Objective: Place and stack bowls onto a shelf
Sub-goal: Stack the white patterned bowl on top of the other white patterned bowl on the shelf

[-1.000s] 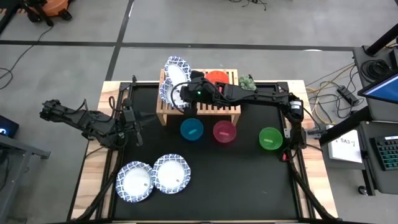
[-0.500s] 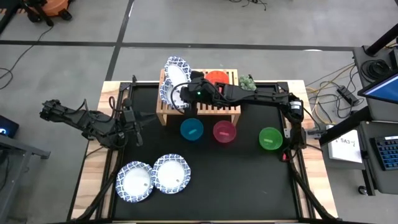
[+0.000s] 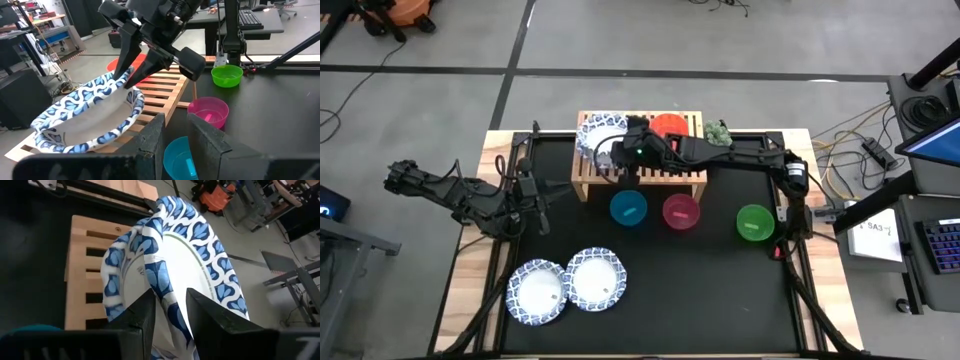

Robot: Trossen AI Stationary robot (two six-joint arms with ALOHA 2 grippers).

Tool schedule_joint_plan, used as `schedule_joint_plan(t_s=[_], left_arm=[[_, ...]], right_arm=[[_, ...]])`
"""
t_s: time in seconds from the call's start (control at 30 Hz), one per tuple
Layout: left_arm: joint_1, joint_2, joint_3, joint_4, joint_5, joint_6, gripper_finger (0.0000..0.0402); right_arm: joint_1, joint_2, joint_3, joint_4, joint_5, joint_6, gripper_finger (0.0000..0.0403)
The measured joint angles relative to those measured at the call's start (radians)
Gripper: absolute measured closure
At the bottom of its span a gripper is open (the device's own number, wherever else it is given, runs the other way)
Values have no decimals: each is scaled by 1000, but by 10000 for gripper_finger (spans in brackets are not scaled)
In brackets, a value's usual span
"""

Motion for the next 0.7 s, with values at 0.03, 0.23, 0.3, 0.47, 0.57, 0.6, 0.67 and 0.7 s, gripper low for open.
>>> schedule_joint_plan(t_s=[0.03, 0.23, 0.3, 0.47, 0.57, 0.6, 0.67, 0.7], left_arm=[[0, 0, 0, 0, 0, 0, 338], [0, 0, 0, 1, 0, 0, 338], [0, 0, 0, 1, 0, 0, 338], [0, 0, 0, 4, 0, 0, 338], [0, 0, 0, 4, 0, 0, 338], [0, 0, 0, 4, 0, 0, 338], [0, 0, 0, 4, 0, 0, 338], [0, 0, 0, 4, 0, 0, 338]], right_arm=[[3, -1, 0, -6, 0, 0, 303], [13, -7, 0, -18, -2, 63, 303], [12, -7, 0, -19, -2, 72, 303], [12, -7, 0, -22, 22, 56, 304], [12, -7, 0, -28, 24, 53, 319], [12, -8, 0, -26, 24, 52, 327], [12, -8, 0, -21, 24, 54, 345], [12, -8, 0, -19, 24, 60, 350]])
